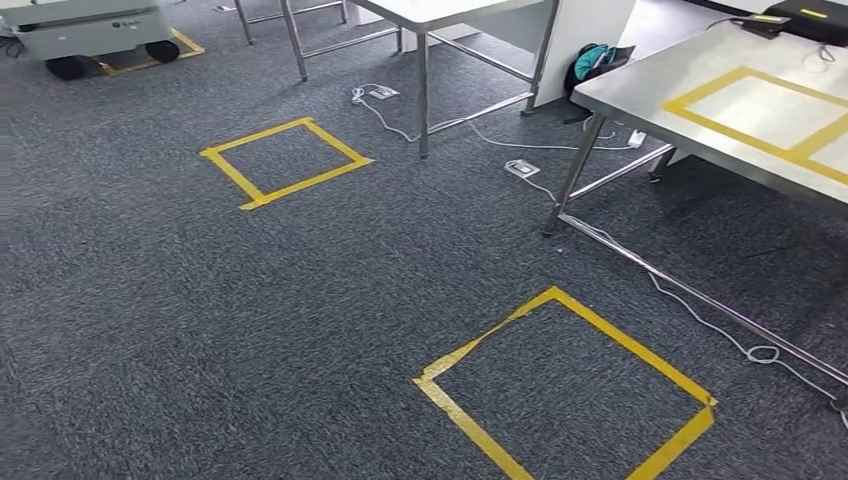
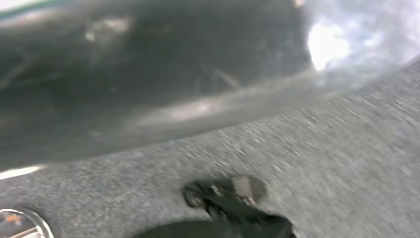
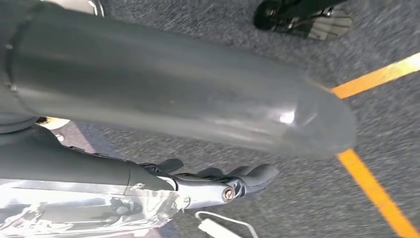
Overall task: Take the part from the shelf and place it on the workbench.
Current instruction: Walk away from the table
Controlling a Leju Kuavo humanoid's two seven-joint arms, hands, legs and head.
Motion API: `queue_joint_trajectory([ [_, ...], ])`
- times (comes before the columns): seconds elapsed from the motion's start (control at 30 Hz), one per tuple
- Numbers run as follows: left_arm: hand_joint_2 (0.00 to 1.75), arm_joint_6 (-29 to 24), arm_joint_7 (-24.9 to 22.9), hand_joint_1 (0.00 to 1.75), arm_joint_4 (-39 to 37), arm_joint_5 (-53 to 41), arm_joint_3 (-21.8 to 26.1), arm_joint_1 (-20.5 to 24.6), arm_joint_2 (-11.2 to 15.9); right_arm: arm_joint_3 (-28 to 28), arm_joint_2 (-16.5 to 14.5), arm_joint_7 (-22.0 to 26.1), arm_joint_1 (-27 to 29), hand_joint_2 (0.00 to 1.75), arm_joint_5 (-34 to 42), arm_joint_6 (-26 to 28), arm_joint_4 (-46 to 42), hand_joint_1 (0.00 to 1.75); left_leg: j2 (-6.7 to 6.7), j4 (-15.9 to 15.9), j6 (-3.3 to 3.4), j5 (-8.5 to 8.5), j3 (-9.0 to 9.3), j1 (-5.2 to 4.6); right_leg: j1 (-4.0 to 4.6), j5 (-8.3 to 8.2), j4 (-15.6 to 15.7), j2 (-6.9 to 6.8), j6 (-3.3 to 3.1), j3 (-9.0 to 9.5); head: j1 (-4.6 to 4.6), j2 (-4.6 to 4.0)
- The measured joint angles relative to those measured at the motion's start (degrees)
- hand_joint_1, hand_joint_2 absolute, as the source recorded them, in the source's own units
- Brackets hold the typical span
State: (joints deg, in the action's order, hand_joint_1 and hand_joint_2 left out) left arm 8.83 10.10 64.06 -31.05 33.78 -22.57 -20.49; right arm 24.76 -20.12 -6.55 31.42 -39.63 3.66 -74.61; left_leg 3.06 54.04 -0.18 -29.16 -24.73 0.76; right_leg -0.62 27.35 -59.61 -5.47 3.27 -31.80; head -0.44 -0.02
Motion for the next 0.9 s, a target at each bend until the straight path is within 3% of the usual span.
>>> queue_joint_trajectory([
  [0.07,0.0,0.0,0.16,0.0,0.0,-0.19,0.13,0.29,-0.01,-0.12,-0.02,-0.03,0.32,0.0,0.14,0.14,0.01,0.0,-1.43,-0.01,0.81,0.91,-1.07,-0.27,-0.09,4.52,-6.92,4.18,0.24,-2.65,0.16,0.0],
  [0.13,0.0,0.0,0.2,0.0,-0.02,-0.29,0.13,0.54,-0.01,-0.19,-0.03,-0.05,0.57,0.0,0.26,0.23,0.02,0.0,-3.12,0.01,1.1,1.78,-2.2,-0.7,0.12,7.49,-13.4,5.26,-0.03,-4.84,0.23,0.0],
  [0.17,0.0,0.0,0.2,0.0,-0.03,-0.35,0.14,0.54,-0.01,-0.19,-0.03,-0.05,0.6,0.0,0.3,0.27,0.02,0.0,-3.96,0.03,1.11,2.17,-2.62,-0.87,0.27,7.39,-13.84,5.38,-0.28,-4.61,0.23,0.0],
  [0.2,0.0,0.0,0.2,0.0,-0.05,-0.38,0.15,0.52,-0.01,-0.19,-0.03,-0.05,0.6,0.0,0.33,0.32,0.02,0.0,-4.79,0.04,1.08,2.53,-2.96,-0.97,0.42,6.25,-11.93,5.55,-0.58,-3.2,0.22,0.0],
  [0.23,0.0,0.0,0.2,0.0,-0.07,-0.41,0.19,0.51,-0.01,-0.19,-0.03,-0.05,0.61,0.0,0.35,0.37,0.02,0.0,-5.65,0.05,0.99,2.85,-3.2,-1.01,0.53,4.43,-8.03,6.15,-0.91,-0.76,0.23,0.0],
  [0.3,0.0,-0.01,0.2,0.0,-0.09,-0.47,0.23,0.57,-0.02,-0.25,-0.03,-0.05,0.59,0.0,0.4,0.5,0.02,0.0,-7.18,0.22,0.66,3.37,-3.66,-1.11,0.51,1.89,0.53,9.18,-1.43,4.02,0.2,0.0],
  [0.37,0.0,-0.03,0.2,0.0,-0.09,-0.49,0.25,0.66,-0.02,-0.36,-0.03,-0.07,0.61,0.0,0.48,0.61,0.02,0.0,-8.47,0.44,0.08,3.82,-4.37,-1.07,0.51,1.58,4.18,11.06,-1.67,5.64,0.2,0.0],
  [0.43,0.0,-0.05,0.2,0.0,-0.09,-0.49,0.27,0.59,0.0,-0.39,-0.03,-0.1,0.61,0.0,0.53,0.67,0.01,0.0,-9.46,0.66,-0.58,4.16,-5.05,-0.86,0.58,1.31,4.39,9.83,-2.03,5.47,0.27,0.0],
  [0.47,0.0,-0.07,0.2,0.0,-0.09,-0.49,0.29,0.53,0.01,-0.38,-0.03,-0.11,0.6,0.0,0.53,0.7,0.0,0.0,-8.9,1.31,-0.82,3.74,-5.47,-0.81,0.53,1.09,4.48,9.03,-2.32,5.38,0.22,0.0],
  [0.5,0.0,-0.08,0.2,0.0,-0.09,-0.49,0.32,0.54,0.02,-0.37,-0.04,-0.11,0.63,0.0,0.53,0.73,-0.01,0.0,-7.77,2.87,-1.06,2.59,-6.27,-0.8,0.43,0.87,4.63,8.12,-2.59,5.28,0.04,0.0],
  [0.57,0.0,-0.09,0.2,0.0,-0.09,-0.49,0.31,0.71,0.04,-0.36,-0.07,-0.11,0.79,0.0,0.55,0.74,-0.01,0.0,-4.91,9.29,-1.62,-1.56,-9.22,-0.76,0.37,0.67,4.74,6.19,-2.91,4.98,-0.27,0.0],
  [0.63,0.0,-0.09,0.2,0.0,-0.1,-0.49,0.27,0.76,0.06,-0.32,-0.1,-0.13,0.86,0.0,0.57,0.74,-0.01,0.0,-3.94,16.33,-2.22,-4.78,-12.13,-0.55,0.41,0.61,4.69,4.23,-2.95,4.73,-0.35,0.0],
  [0.67,0.0,-0.09,0.2,0.0,-0.11,-0.49,0.27,0.7,0.07,-0.31,-0.1,-0.14,0.82,0.0,0.57,0.74,-0.01,0.0,-3.78,17.65,-2.41,-4.9,-12.46,-0.43,0.41,0.6,4.66,3.32,-2.93,4.67,-0.36,0.0],
  [0.7,0.0,-0.09,0.2,0.0,-0.13,-0.49,0.28,0.61,0.07,-0.31,-0.1,-0.14,0.76,0.0,0.58,0.74,-0.01,0.0,-3.57,16.65,-2.54,-3.86,-11.66,-0.32,0.4,0.61,4.62,2.47,-2.87,4.66,-0.36,0.0],
  [0.73,0.0,-0.09,0.2,0.0,-0.13,-0.49,0.29,0.55,0.08,-0.32,-0.1,-0.14,0.7,0.0,0.58,0.74,-0.01,0.0,-3.11,13.61,-2.61,-2.04,-9.86,-0.23,0.36,0.67,4.57,1.69,-2.77,4.72,-0.36,0.0],
  [0.8,0.0,-0.09,0.2,0.0,-0.13,-0.49,0.3,0.61,0.06,-0.33,-0.1,-0.14,0.67,0.0,0.59,0.74,-0.01,0.0,-0.4,5.68,-2.52,1.32,-5.52,-0.24,0.53,0.98,4.27,0.32,-2.27,4.88,-0.45,0.0],
  [0.87,0.0,-0.1,0.2,0.0,-0.14,-0.5,0.28,0.74,0.03,-0.33,-0.1,-0.15,0.67,0.0,0.59,0.76,-0.01,0.0,1.46,1.7,-1.7,2.38,-3.73,-0.42,0.9,1.29,3.9,-0.88,-1.66,4.98,-0.31,0.0],
  [0.9,0.0,-0.12,0.2,0.0,-0.15,-0.5,0.29,0.72,0.02,-0.34,-0.1,-0.15,0.61,0.0,0.6,0.77,-0.01,0.0,1.19,1.4,-1.15,2.29,-3.87,-0.57,0.99,1.37,3.78,-1.45,-1.41,5.16,-0.22,0.0],
])
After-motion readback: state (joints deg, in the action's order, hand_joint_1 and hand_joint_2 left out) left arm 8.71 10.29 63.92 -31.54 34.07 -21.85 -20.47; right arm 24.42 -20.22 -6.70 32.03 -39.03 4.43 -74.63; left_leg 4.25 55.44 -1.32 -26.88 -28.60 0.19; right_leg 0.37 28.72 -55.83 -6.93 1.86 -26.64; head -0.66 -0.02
